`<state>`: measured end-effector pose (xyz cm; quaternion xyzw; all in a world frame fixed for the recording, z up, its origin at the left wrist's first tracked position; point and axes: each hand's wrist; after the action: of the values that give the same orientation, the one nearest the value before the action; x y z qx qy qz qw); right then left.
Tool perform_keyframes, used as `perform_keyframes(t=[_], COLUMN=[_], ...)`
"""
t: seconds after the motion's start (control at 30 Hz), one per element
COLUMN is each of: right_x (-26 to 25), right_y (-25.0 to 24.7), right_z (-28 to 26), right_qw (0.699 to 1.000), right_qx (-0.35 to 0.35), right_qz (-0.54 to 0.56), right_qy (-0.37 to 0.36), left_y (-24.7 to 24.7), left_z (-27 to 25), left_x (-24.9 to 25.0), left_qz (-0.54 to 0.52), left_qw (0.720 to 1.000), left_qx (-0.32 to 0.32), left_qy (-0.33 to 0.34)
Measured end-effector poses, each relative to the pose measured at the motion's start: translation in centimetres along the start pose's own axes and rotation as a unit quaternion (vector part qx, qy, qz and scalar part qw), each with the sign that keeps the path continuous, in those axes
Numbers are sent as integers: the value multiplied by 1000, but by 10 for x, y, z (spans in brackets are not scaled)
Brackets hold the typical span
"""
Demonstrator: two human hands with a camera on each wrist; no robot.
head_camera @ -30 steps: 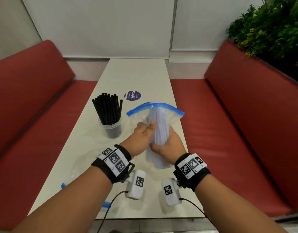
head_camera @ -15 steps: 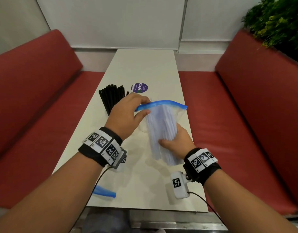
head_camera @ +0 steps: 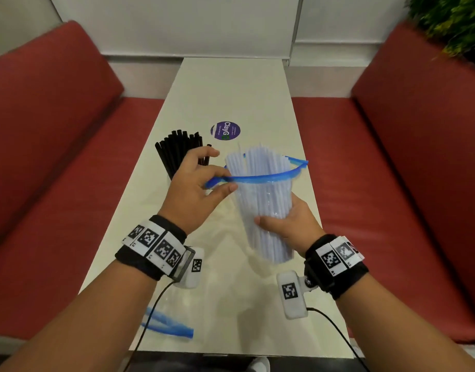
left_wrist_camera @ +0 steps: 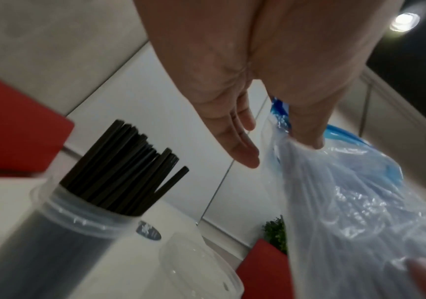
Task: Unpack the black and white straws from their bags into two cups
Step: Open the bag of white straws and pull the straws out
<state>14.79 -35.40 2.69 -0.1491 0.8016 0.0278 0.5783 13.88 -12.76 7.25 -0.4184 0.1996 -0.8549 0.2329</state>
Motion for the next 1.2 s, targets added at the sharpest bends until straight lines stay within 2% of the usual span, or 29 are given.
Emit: perform_keyframes(t=[0.1, 0.17, 0.23, 0.37, 0.57, 0.73, 0.83, 0.9, 0.97, 1.07, 1.2], right_x=[0, 1, 4, 5, 2, -3, -6, -8, -9, -5, -8], right_y=[10, 14, 19, 24, 29, 37, 39, 43, 48, 52, 46], right_z=[6, 10, 13, 19, 24, 29, 34, 36, 35, 36, 36], right_qw=[1000, 999, 997, 996, 991, 997, 998, 996, 994, 991, 965], right_qx=[-21, -26, -37, -50, -78, -34, 8, 47, 70, 49, -14], right_qz=[18, 47, 67, 75, 108, 64, 57, 62, 48, 34, 170], right_qy=[6, 9, 18, 21, 19, 14, 20, 42, 68, 120, 200], left_y=[2, 3, 4, 7, 13, 25, 29, 31, 34, 40, 35], left_z=[0, 2, 2, -3, -6, -22, -28, -30, -31, -29, -14], left_x=[-7, -4, -6, -33, -35, -26, -25, -26, -29, -33, -39], left_qz=[-148, -269, -324, -188, -164, -218, -206, -204, -238, -279, -282], left_qw=[984, 948, 924, 960, 936, 927, 936, 943, 931, 899, 878], left_qx=[14, 24, 5, -96, -239, -225, -180, -148, -146, -151, -165], left_qy=[-101, -169, -202, -185, -200, -208, -220, -216, -237, -301, -350])
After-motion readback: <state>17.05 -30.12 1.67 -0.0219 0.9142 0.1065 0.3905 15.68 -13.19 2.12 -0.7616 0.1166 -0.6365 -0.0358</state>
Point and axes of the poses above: each hand's wrist, its own z-axis towards the middle knuckle, its own y-axis out of the palm, x = y × z, and after that the axes turned 12 degrees about y, right-handed
